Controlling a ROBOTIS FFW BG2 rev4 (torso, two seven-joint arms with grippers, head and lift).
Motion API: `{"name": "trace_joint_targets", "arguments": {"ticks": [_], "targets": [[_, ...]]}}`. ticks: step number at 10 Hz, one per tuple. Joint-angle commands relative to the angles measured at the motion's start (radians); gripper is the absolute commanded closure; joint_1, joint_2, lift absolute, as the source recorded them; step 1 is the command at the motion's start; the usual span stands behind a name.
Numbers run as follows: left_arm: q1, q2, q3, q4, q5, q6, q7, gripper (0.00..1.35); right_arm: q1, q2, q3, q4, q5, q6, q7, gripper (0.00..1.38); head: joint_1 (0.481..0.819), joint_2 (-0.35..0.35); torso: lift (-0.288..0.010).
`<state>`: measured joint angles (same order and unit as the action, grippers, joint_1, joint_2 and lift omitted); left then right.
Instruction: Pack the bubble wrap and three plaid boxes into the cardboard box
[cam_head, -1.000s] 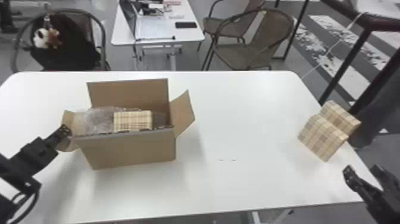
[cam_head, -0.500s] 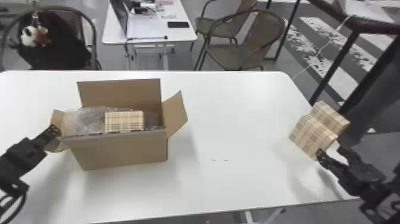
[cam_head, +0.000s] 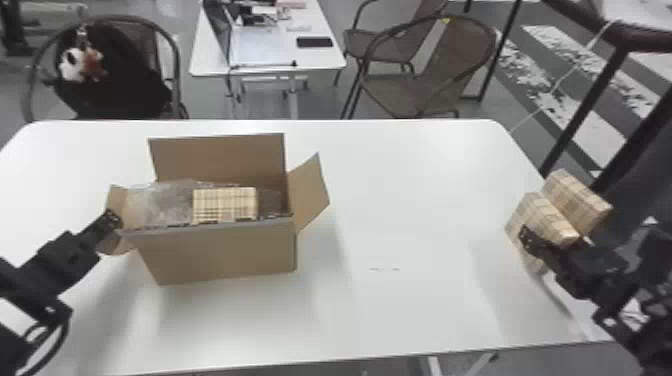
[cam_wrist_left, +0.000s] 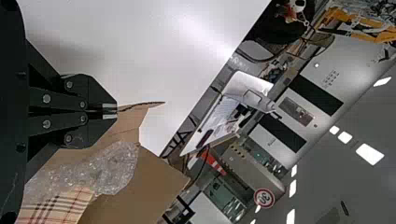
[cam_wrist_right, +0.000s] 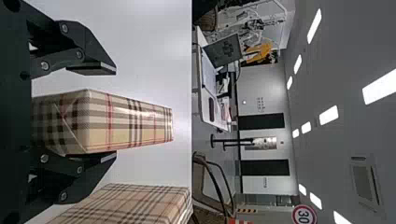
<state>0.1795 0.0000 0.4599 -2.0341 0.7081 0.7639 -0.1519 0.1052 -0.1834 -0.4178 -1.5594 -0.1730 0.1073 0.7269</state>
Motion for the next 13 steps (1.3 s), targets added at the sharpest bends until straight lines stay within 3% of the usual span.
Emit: {"name": "trace_joint_targets", "arguments": {"ticks": [1,4,6,7,8,9,10,11,12,13], "targets": [[0.0,-0.003,0.002,0.0,-0.001,-0.001,0.0,1.22,0.016,-0.001,0.008,-0.033,0.006,0.028,-0.003,1.22,0.695,-0.057,-0.174],[0.009,-0.003,0.01,0.0,-0.002,-0.008,0.0,1.22,0.087,0.018,-0.012,-0.102,-0.034,0.066,-0.035,1.3,0.695,-0.053,-0.174],[0.005,-0.003,0.006,0.0,-0.007,-0.008,0.0,1.22,0.103,0.022,0.024,-0.265,-0.085,0.189,-0.092,1.29,0.695,-0.051,-0.174],[0.005,-0.003,0.006,0.0,-0.01,-0.008,0.0,1.22,0.088,-0.001,0.07,-0.395,-0.194,0.351,-0.15,1.3,0.695,-0.042,-0.174],[0.005,-0.003,0.005,0.0,-0.012,-0.006,0.0,1.22,0.004,-0.056,0.119,-0.502,-0.3,0.589,-0.19,1.3,0.695,-0.011,-0.174],[-0.005,-0.003,-0.003,0.0,-0.021,-0.003,0.0,1.22,-0.122,-0.12,0.171,-0.527,-0.473,0.793,-0.225,1.3,0.695,0.038,-0.174],[-0.017,-0.003,-0.013,0.002,-0.038,0.003,0.002,1.22,-0.236,-0.157,0.235,-0.511,-0.672,0.896,-0.305,1.29,0.695,0.068,-0.174],[-0.029,-0.003,-0.026,0.005,-0.048,0.008,0.002,1.22,-0.334,-0.179,0.32,-0.441,-0.878,0.945,-0.383,1.29,0.688,0.12,-0.174],[-0.041,-0.003,-0.038,0.012,-0.052,0.009,0.002,1.22,-0.421,-0.189,0.406,-0.326,-1.054,0.986,-0.423,1.29,0.661,0.171,-0.174],[-0.049,-0.003,-0.047,0.015,-0.055,0.009,0.003,1.22,-0.509,-0.182,0.49,-0.206,-1.132,1.005,-0.422,1.29,0.646,0.22,-0.174]]}}
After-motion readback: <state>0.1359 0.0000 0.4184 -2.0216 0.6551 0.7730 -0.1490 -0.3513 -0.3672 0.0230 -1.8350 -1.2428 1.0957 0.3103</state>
